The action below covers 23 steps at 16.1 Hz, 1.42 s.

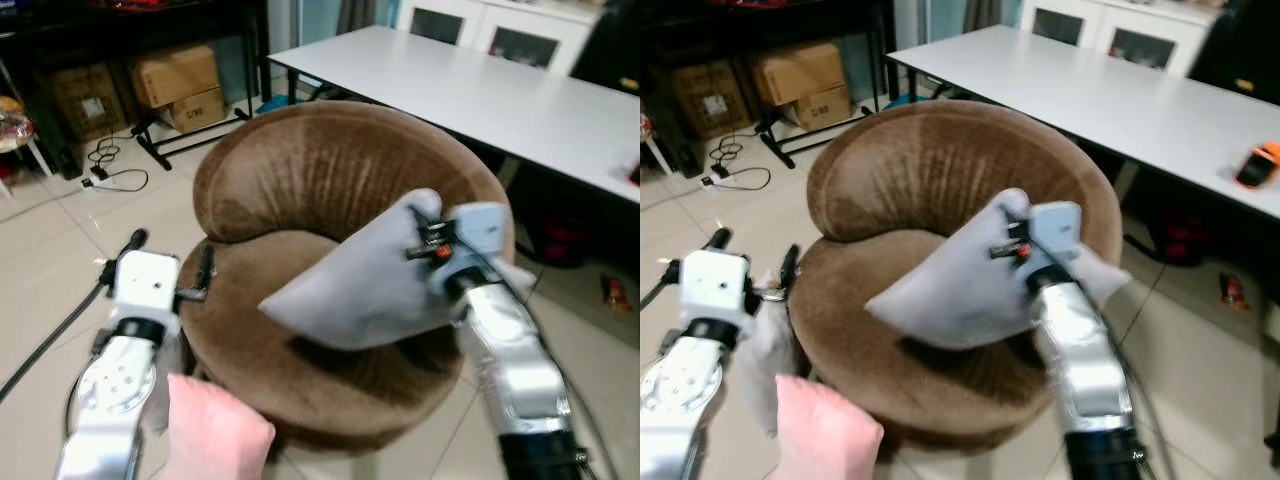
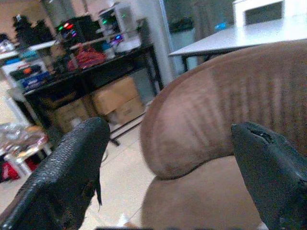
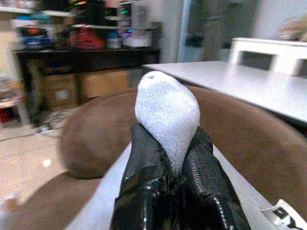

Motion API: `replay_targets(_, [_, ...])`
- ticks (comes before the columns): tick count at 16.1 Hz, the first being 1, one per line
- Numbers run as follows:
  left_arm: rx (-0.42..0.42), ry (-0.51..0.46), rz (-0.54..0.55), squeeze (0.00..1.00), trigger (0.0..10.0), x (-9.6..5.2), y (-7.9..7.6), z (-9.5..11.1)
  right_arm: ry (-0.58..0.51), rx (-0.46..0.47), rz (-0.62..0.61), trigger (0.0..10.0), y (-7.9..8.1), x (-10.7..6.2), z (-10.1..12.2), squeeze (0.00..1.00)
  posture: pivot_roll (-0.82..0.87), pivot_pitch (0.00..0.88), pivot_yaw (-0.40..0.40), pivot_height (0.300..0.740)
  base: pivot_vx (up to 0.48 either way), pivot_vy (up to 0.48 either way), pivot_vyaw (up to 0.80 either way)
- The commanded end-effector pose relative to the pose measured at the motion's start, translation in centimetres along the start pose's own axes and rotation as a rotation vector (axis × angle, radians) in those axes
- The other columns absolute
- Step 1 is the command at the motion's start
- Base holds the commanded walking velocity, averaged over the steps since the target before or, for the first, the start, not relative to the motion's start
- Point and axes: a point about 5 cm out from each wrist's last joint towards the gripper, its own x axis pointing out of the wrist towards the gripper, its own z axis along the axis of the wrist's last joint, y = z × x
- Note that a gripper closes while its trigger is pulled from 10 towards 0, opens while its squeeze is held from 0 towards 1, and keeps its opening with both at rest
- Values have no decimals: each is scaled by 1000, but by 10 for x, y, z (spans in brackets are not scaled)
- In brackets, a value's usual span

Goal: Move the pillow to the sofa from floor

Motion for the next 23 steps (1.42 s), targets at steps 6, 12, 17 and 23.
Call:
replay_targets(6, [3,-6,0,545,10000,-1,-2,2,-85,-28,40,10000,-1,5,19,0,-20,0,-54,740,345,0,0])
replay_targets(12, [73,51,-238,529,10000,-20,-17,-12,-29,-105,120,10000,9,12,19,0,-12,0,-74,740,103,0,0])
replay_targets(17, [92,99,-367,533,10000,-40,-25,-20,-17,-100,262,10000,28,20,27,0,-16,0,-104,740,0,0,0])
replay_targets(23, [100,124,-415,533,10000,-49,-30,-24,51,-133,334,10000,40,28,26,0,-16,0,-127,740,0,0,0])
